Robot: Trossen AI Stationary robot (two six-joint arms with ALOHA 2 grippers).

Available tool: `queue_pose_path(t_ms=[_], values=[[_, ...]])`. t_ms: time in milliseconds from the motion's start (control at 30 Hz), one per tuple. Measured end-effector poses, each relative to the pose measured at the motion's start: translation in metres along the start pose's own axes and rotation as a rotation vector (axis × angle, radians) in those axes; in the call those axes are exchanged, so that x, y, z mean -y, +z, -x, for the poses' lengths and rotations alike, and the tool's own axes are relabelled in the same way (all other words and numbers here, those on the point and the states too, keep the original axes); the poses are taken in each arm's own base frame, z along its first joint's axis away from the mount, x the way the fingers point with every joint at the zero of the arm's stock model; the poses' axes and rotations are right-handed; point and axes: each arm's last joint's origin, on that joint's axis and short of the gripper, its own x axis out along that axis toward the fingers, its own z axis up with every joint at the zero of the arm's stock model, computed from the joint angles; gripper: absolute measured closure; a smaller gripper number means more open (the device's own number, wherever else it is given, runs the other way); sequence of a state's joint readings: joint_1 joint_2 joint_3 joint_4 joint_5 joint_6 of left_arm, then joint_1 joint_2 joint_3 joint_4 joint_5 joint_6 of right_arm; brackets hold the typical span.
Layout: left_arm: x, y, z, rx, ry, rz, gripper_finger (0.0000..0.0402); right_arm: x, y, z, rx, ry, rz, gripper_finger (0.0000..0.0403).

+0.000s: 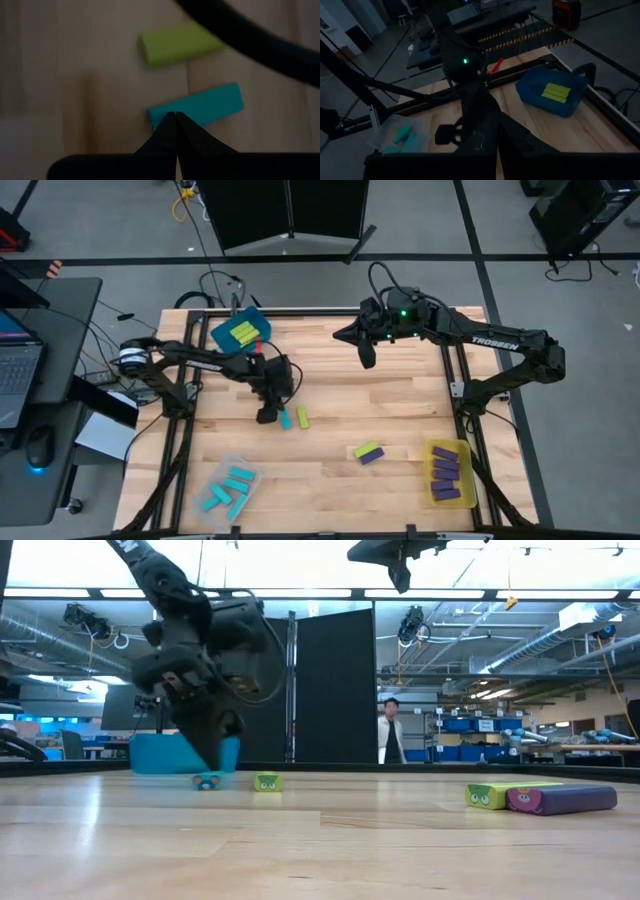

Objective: Sort blocks
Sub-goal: Adjust the blue block, then put the green block into the blue bin

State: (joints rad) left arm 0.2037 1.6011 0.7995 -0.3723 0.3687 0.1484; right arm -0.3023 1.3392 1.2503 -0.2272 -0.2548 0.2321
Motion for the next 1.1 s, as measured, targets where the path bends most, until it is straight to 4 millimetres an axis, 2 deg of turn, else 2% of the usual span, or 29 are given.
queue_pose_path(t_ms=[200, 333, 633, 833, 967, 1100], values=[[0.011, -0.014, 0.026, -0.103, 0.048, 0.034, 0.0399, 0.000, -0.001, 0.000, -0.012, -0.001, 0.023, 0.0387], [0.018, -0.010, 0.043, -0.028, 0.046, 0.015, 0.0397, 0.000, -0.002, 0.000, -0.021, -0.003, 0.021, 0.0377], [0.031, 0.038, 0.073, 0.125, 0.058, -0.177, 0.0382, 0.000, -0.004, 0.005, -0.053, -0.011, 0.012, 0.0363], [0.031, 0.062, 0.064, 0.123, 0.050, -0.259, 0.0381, -0.002, 0.002, 0.037, -0.042, -0.038, 0.003, 0.0358], [0.030, 0.070, 0.048, 0.080, 0.034, -0.260, 0.0371, -0.005, 0.004, 0.061, -0.029, -0.097, -0.002, 0.0357], [0.031, 0.072, 0.034, 0.025, 0.014, -0.262, 0.0342, -0.007, 0.002, 0.075, -0.047, -0.123, -0.013, 0.0357]])
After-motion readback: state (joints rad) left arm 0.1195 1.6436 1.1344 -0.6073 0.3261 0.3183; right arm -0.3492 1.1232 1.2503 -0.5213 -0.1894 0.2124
